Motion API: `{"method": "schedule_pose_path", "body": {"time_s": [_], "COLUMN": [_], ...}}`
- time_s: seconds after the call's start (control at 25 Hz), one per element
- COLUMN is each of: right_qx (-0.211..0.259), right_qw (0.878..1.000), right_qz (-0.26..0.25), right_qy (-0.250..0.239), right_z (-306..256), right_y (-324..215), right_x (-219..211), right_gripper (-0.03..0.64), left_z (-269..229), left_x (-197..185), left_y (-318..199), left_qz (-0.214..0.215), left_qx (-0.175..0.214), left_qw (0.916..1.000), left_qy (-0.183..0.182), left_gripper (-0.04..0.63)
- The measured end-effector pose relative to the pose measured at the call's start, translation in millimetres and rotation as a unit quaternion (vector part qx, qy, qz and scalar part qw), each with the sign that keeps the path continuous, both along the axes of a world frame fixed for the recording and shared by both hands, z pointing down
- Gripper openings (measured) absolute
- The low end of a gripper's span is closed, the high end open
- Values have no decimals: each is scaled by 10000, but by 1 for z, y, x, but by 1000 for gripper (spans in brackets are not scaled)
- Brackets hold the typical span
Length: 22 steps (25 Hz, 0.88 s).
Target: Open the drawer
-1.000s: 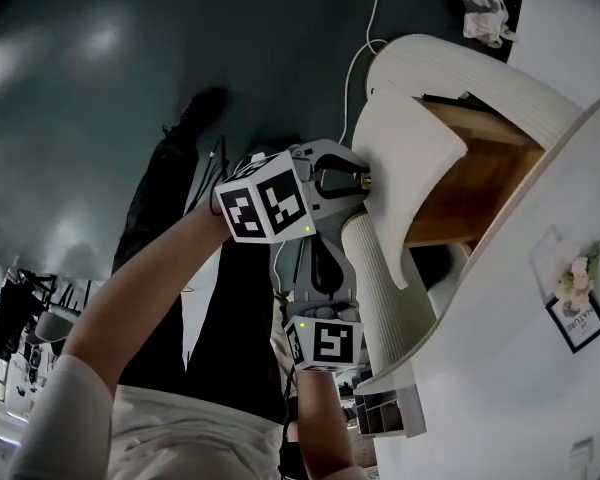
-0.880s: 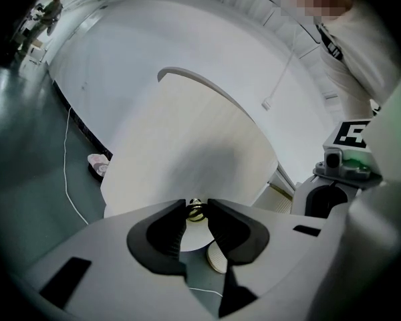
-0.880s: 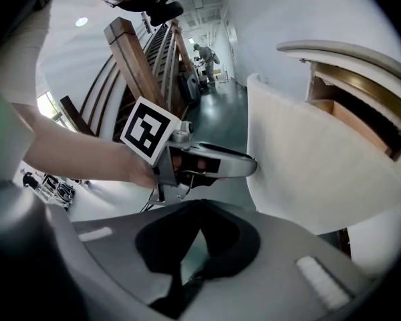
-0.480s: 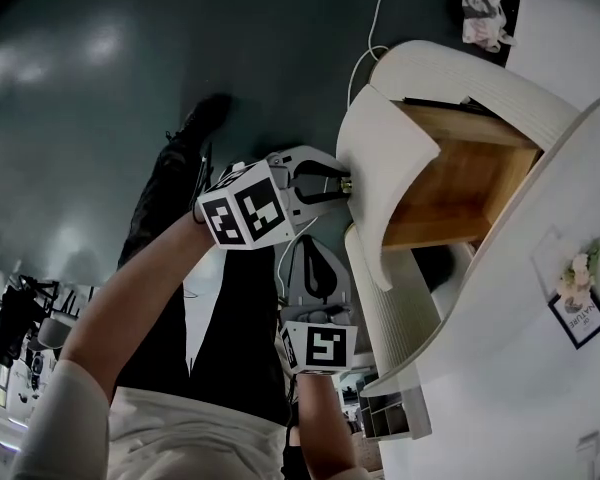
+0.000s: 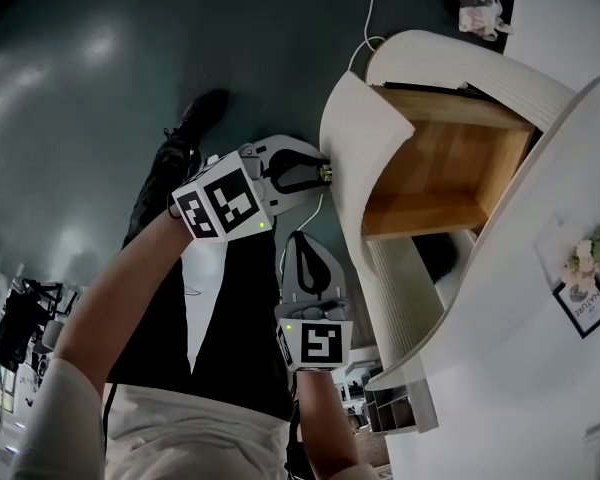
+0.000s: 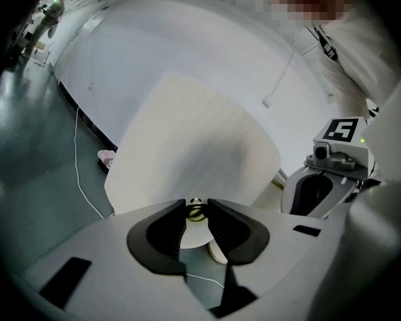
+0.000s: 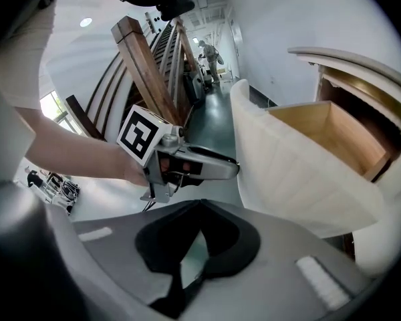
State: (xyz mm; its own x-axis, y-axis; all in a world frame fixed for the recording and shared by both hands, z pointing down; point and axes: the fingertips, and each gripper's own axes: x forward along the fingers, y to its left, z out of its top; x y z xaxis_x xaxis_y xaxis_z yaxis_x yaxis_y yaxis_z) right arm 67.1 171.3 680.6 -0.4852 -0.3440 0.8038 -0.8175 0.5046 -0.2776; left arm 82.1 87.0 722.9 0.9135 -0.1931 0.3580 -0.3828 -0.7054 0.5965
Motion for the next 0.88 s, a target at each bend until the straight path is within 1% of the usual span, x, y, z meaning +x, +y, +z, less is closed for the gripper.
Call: {"method": "schedule_pose_path", "body": {"time_s": [0.16,0.4,0.52,0.72,0.76,0.88], "right_qx": [11,58,61,126,144,212], "right_qw": [10000,9999,9997,9989,9988,9985], "right_qz": [25,105,205,411,421,475], "right_qy": [-21,-97,-150,-183,-182,-174], "right_z": [-4,-16,-29,-46,-50,-63], "right_y": [1,-2,-4,-9,-11,-19], "right_x": [4,3,6,18,20,26], "right_gripper": [11,11,11,11,11,11], "left_z": [2,2,2,4,3,-7], "left_x": [-8,-10,-11,-13,-14,-19], "left_y": [2,1,2,5,6,6], "left_qz": [-17,-12,9,98,103,73], "left_qx": [-31,-65,-79,-67,-89,-143], "left_qw": [9999,9994,9986,9954,9949,9943], "left_qy": [-144,-326,-517,-946,-1002,-1059], "left_gripper": [106,106,109,119,131,133]}}
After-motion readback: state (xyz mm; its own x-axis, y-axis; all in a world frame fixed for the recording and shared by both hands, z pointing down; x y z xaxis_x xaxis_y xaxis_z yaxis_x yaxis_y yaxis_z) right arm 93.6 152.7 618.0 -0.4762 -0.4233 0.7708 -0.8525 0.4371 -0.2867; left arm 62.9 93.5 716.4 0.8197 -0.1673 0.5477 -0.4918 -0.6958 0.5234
